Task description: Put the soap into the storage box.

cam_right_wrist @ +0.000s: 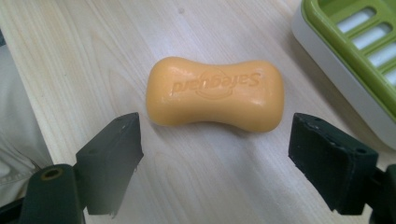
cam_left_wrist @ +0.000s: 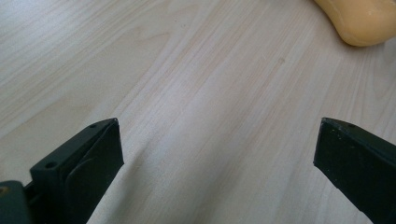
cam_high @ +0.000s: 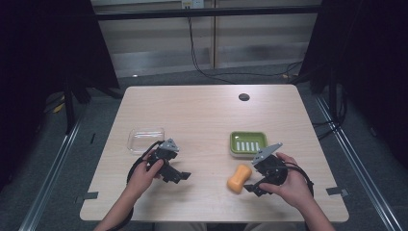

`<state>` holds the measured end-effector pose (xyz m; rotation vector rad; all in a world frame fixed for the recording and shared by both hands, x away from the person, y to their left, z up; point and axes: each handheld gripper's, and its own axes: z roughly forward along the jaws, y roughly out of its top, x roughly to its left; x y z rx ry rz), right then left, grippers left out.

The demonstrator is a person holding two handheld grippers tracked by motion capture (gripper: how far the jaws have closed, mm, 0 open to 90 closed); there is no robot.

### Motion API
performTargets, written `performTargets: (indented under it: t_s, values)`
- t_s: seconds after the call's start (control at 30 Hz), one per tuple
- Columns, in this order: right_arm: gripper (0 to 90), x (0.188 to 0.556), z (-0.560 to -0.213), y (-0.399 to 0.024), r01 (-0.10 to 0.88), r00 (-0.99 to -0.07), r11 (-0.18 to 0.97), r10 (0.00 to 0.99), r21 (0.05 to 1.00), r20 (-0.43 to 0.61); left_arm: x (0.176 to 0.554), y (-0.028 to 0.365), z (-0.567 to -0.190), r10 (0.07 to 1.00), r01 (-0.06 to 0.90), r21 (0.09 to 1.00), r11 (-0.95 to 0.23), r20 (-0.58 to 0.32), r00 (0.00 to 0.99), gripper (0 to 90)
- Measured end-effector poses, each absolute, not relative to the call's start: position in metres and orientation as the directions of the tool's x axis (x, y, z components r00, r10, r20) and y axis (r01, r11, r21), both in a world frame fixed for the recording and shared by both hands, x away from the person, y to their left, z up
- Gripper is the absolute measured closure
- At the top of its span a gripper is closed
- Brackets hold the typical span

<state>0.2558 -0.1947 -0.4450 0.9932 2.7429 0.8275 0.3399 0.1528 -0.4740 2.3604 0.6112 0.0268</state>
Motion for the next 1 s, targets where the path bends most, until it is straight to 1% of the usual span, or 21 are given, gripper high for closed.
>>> performTargets:
  t_s: [0.1, 0.2, 0.3, 0.33, 0.37, 0.4, 0.43, 0.5, 0.53, 0.6, 0.77, 0.8, 0.9, 0.93, 1.0]
  values:
    - [18.3, 0.258, -0.447, -0.194, 0.565, -0.779, 0.640, 0.621, 0.521, 0.082, 0.339, 0.153, -0.474, 0.440, 0.428, 0.629, -0.649, -0.149, 0.885, 1.0]
    - [18.7, 0.260, -0.447, -0.190, 0.533, -0.802, 0.666, 0.594, 0.522, 0.061, 0.339, 0.153, -0.474, 0.441, 0.427, 0.631, -0.647, -0.147, 0.885, 1.0]
    - [19.1, 0.262, -0.446, -0.187, 0.530, -0.809, 0.670, 0.584, 0.520, 0.071, 0.339, 0.154, -0.474, 0.443, 0.431, 0.629, -0.647, -0.150, 0.884, 1.0]
    - [24.3, 0.263, -0.446, -0.186, 0.533, -0.808, 0.674, 0.584, 0.513, 0.072, 0.339, 0.154, -0.475, 0.440, 0.428, 0.630, -0.648, -0.149, 0.885, 1.0]
    - [28.0, 0.264, -0.445, -0.186, 0.516, -0.821, 0.693, 0.568, 0.504, 0.060, 0.339, 0.154, -0.475, 0.438, 0.425, 0.627, -0.652, -0.146, 0.887, 1.0]
    - [28.7, 0.266, -0.445, -0.183, 0.502, -0.831, 0.709, 0.553, 0.495, 0.051, 0.340, 0.155, -0.474, 0.433, 0.416, 0.626, -0.660, -0.136, 0.891, 1.0]
    - [29.9, 0.267, -0.445, -0.183, 0.494, -0.837, 0.714, 0.544, 0.496, 0.050, 0.340, 0.155, -0.474, 0.441, 0.426, 0.631, -0.648, -0.144, 0.886, 1.0]
    - [34.5, 0.268, -0.445, -0.181, 0.474, -0.852, 0.728, 0.521, 0.496, 0.049, 0.339, 0.155, -0.474, 0.444, 0.431, 0.637, -0.639, -0.152, 0.883, 1.0]
    - [34.5, 0.268, -0.445, -0.181, 0.474, -0.852, 0.728, 0.521, 0.496, 0.049, 0.339, 0.155, -0.474, 0.445, 0.431, 0.635, -0.641, -0.150, 0.883, 1.0]
    - [31.2, 0.269, -0.445, -0.177, 0.452, -0.865, 0.751, 0.500, 0.482, 0.032, 0.338, 0.155, -0.474, 0.449, 0.437, 0.631, -0.641, -0.153, 0.880, 1.0]
    - [30.4, 0.271, -0.443, -0.174, 0.448, -0.870, 0.759, 0.492, 0.473, 0.035, 0.339, 0.156, -0.474, 0.447, 0.432, 0.633, -0.642, -0.148, 0.882, 1.0]
    - [23.2, 0.274, -0.443, -0.173, 0.441, -0.877, 0.760, 0.478, 0.477, 0.048, 0.339, 0.157, -0.473, 0.447, 0.431, 0.631, -0.645, -0.146, 0.883, 1.0]
    - [19.7, 0.275, -0.443, -0.171, 0.438, -0.880, 0.757, 0.471, 0.485, 0.060, 0.338, 0.156, -0.474, 0.448, 0.434, 0.634, -0.640, -0.151, 0.881, 1.0]
    - [18.5, 0.276, -0.443, -0.169, 0.425, -0.889, 0.767, 0.455, 0.480, 0.060, 0.338, 0.156, -0.474, 0.445, 0.431, 0.633, -0.643, -0.149, 0.883, 1.0]
    - [18.4, 0.276, -0.443, -0.168, 0.423, -0.890, 0.772, 0.452, 0.475, 0.058, 0.338, 0.156, -0.474, 0.444, 0.432, 0.632, -0.643, -0.151, 0.883, 1.0]
